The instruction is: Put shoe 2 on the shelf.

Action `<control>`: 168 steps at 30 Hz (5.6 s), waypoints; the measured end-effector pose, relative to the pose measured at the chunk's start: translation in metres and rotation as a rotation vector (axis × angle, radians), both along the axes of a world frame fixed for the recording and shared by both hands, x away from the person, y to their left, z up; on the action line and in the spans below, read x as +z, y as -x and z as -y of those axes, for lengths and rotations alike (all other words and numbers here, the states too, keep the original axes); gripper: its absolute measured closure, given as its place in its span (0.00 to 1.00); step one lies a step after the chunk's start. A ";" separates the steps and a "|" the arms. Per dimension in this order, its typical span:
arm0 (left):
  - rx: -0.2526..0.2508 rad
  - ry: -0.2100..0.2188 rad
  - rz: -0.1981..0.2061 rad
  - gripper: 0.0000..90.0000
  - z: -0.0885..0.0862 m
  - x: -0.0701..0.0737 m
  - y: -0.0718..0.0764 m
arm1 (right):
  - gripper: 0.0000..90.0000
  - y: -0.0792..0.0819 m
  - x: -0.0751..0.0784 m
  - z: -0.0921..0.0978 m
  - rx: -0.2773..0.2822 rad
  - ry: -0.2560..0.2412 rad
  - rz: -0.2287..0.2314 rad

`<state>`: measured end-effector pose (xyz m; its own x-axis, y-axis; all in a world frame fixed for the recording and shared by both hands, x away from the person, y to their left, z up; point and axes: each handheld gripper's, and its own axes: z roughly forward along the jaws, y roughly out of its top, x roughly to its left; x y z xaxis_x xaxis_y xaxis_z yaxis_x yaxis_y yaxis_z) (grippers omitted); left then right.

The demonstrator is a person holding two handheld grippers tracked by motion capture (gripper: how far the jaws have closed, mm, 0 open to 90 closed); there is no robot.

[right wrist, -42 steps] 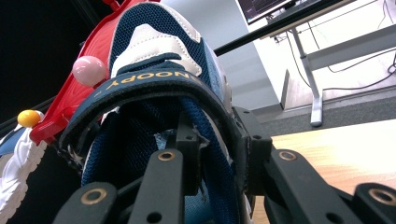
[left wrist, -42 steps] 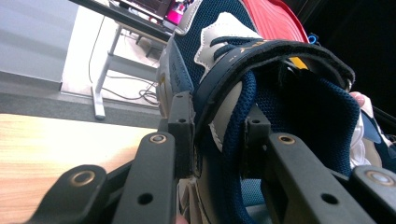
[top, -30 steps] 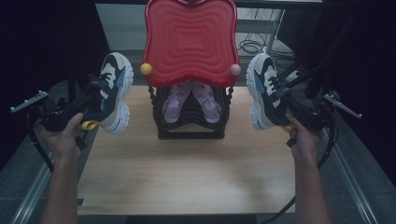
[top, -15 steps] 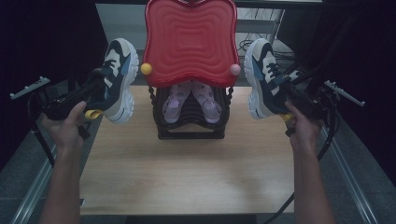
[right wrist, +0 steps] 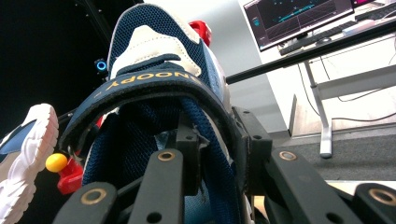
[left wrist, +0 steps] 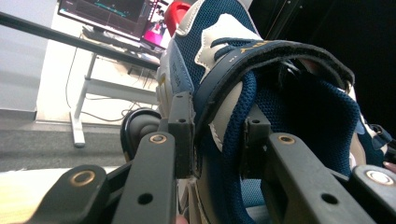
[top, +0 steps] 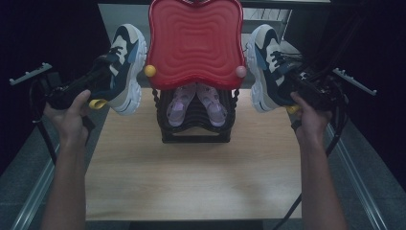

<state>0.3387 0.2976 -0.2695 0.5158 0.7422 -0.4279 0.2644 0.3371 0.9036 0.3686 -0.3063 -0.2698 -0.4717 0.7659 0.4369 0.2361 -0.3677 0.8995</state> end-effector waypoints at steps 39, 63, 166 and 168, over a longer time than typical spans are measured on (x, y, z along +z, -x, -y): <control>0.006 -0.117 0.032 0.80 0.062 0.093 -0.059 | 0.82 -0.053 0.110 -0.073 0.055 0.062 -0.030; 0.016 -0.203 0.016 0.80 0.105 0.087 -0.090 | 0.80 -0.094 0.096 -0.128 -0.022 0.190 -0.111; -0.236 -0.200 -0.170 0.54 0.059 -0.157 0.040 | 0.44 0.021 -0.149 -0.044 0.323 0.207 -0.022; -0.234 -0.204 -0.186 0.54 0.058 -0.167 0.043 | 0.44 0.023 -0.160 -0.046 0.327 0.224 -0.037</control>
<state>0.2958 0.2398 -0.4368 0.6092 0.6928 -0.3859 0.4798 0.0654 0.8750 0.3459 -0.2607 -0.4298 -0.6933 0.6563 0.2976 0.3421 -0.0637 0.9375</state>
